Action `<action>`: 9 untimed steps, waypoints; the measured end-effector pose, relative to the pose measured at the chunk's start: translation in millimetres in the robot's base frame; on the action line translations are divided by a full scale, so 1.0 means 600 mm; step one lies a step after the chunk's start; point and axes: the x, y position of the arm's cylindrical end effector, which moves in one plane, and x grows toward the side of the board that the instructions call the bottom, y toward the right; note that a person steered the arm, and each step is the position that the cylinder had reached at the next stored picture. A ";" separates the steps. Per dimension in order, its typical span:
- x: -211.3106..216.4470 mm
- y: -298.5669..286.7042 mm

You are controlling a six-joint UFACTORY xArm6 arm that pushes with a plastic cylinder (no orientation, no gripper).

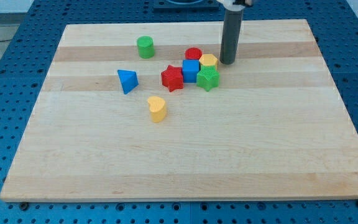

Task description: Place green circle to the top left of red star

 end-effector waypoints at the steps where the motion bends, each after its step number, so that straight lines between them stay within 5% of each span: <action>1: -0.071 -0.030; 4: -0.104 -0.336; 9: -0.002 -0.315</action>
